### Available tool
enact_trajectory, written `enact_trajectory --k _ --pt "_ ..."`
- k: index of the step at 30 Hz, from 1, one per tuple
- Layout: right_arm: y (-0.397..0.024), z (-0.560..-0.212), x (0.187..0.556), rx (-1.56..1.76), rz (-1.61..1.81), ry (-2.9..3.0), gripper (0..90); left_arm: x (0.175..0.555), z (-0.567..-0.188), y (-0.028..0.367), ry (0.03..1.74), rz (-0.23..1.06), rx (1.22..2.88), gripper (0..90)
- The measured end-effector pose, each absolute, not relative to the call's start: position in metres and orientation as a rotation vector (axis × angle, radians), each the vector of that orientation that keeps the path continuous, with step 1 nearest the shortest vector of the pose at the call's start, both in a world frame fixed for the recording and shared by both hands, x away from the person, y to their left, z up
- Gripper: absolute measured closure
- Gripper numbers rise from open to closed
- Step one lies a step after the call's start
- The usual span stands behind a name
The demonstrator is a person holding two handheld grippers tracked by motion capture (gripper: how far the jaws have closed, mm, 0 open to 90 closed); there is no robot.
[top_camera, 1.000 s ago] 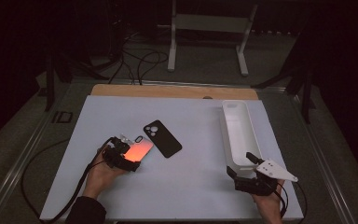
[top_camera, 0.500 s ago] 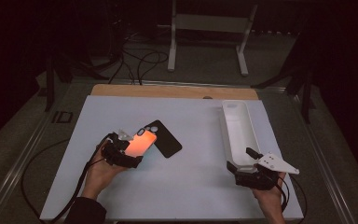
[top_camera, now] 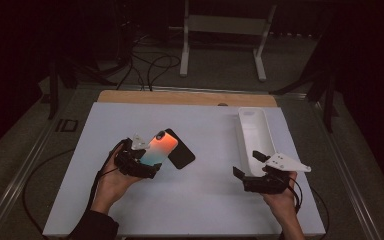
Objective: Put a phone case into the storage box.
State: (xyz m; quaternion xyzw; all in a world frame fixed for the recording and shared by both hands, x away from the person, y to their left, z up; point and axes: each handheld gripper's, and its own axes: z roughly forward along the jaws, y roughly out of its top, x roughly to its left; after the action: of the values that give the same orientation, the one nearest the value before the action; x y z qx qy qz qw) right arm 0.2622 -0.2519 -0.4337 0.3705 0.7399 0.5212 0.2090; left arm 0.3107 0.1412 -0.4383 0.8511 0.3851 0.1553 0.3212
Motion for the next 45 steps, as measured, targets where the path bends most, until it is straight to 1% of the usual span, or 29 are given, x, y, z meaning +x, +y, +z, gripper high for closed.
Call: enact_trajectory --k 1,2,3,5,12,25,29,35,39,43,45 --pt "-0.252 -0.434 0.262 1.031 1.450 2.058 8.4 0.311 -0.438 0.141 1.012 0.408 2.236 16.8" --pt "-0.252 -0.434 0.262 1.031 1.450 2.058 8.4 0.307 -0.429 0.134 0.950 0.403 2.223 16.8" --pt "-0.252 -0.434 0.262 1.031 1.450 2.058 8.4 0.307 -0.429 0.134 0.950 0.403 2.223 16.8" --pt "-0.239 -0.425 0.274 1.037 1.491 2.081 8.4 0.304 -0.423 0.128 0.915 0.422 2.219 16.8" --pt "-0.222 -0.420 0.281 1.027 1.535 2.120 8.4 0.299 -0.412 0.114 0.844 0.445 2.195 16.8" --pt "-0.198 -0.410 0.289 1.017 1.665 2.154 8.4 0.290 -0.404 0.091 0.698 0.472 2.155 16.8" --pt "-0.191 -0.407 0.289 1.022 1.719 2.162 10.3 0.286 -0.403 0.083 0.660 0.484 2.140 16.8" --pt "-0.179 -0.403 0.287 1.015 1.714 2.190 17.3 0.280 -0.404 0.073 0.595 0.473 2.122 16.8" --pt "-0.175 -0.404 0.289 1.041 1.721 2.202 26.4 0.276 -0.403 0.068 0.561 0.470 2.098 16.7" --pt "-0.172 -0.406 0.290 1.083 1.752 2.210 40.6 0.274 -0.404 0.063 0.542 0.467 2.099 16.7" --pt "-0.171 -0.407 0.290 1.088 1.780 2.214 52.0 0.274 -0.405 0.061 0.541 0.462 2.100 16.7"
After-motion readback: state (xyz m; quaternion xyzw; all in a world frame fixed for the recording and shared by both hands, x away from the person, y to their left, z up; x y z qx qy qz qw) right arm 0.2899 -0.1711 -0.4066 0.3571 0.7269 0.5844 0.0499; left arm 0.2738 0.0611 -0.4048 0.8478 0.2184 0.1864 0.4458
